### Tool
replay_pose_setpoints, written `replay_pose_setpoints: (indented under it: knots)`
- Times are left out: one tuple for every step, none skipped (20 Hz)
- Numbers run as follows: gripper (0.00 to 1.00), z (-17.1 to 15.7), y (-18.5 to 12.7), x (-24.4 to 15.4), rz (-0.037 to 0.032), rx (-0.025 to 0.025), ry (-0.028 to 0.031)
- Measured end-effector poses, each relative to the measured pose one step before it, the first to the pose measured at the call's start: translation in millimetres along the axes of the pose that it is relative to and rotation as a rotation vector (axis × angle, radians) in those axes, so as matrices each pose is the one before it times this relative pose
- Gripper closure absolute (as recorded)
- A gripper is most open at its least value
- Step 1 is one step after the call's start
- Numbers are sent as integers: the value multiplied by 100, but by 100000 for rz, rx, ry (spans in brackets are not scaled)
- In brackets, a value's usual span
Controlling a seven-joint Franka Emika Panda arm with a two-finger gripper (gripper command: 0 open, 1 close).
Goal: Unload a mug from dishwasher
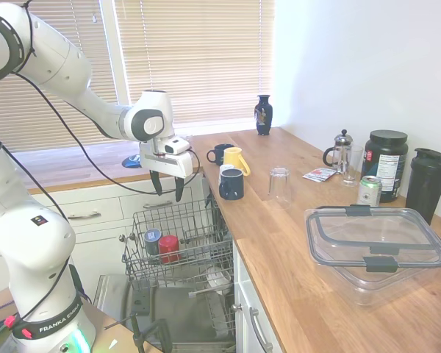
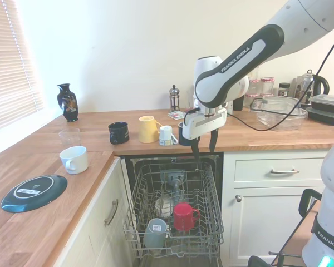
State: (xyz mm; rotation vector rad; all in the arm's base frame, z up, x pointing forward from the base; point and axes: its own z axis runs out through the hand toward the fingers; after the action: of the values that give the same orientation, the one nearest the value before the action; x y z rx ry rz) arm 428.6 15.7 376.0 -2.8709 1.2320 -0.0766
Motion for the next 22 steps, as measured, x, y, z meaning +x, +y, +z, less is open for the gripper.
replay_pose_setpoints:
  knots:
    - [0, 26, 18, 8, 31, -39, -32]
    - [0, 6, 115, 18, 173, 15, 9]
    - [0, -21, 4, 5, -166, 39, 46]
    - [0, -21, -33, -10, -281, 142, 128]
    - [0, -17, -90, -62, -341, 203, 173]
    - [0, 38, -144, -169, -636, -28, 118]
    - [0, 137, -190, -261, -972, -242, 82]
    - [0, 270, -208, -290, -1057, -295, 112]
    - [0, 479, -245, -325, -1172, -414, 41]
    - [0, 653, -290, -287, -1382, -414, 195]
    - [0, 801, -293, -265, -1621, -781, 314]
    - [0, 821, -368, -204, -1695, -886, 224]
    - [0, 810, -397, -179, -1693, -936, 392]
    - [0, 817, -385, -170, -1854, -1029, 567]
    - [0, 856, -368, -183, -1709, -1091, 525]
    - [0, 836, -308, -151, -1310, -931, 286]
    - [0, 850, -255, -113, -1054, -933, 291]
    - [0, 783, -239, -153, -1204, -865, 34]
    - [0, 763, -288, -193, -1207, -694, 86]
    - [0, 745, -320, -263, -1138, -880, 13]
    - [0, 733, -422, -340, -1417, -1037, 123]
    - [0, 751, -567, -417, -1480, -845, 160]
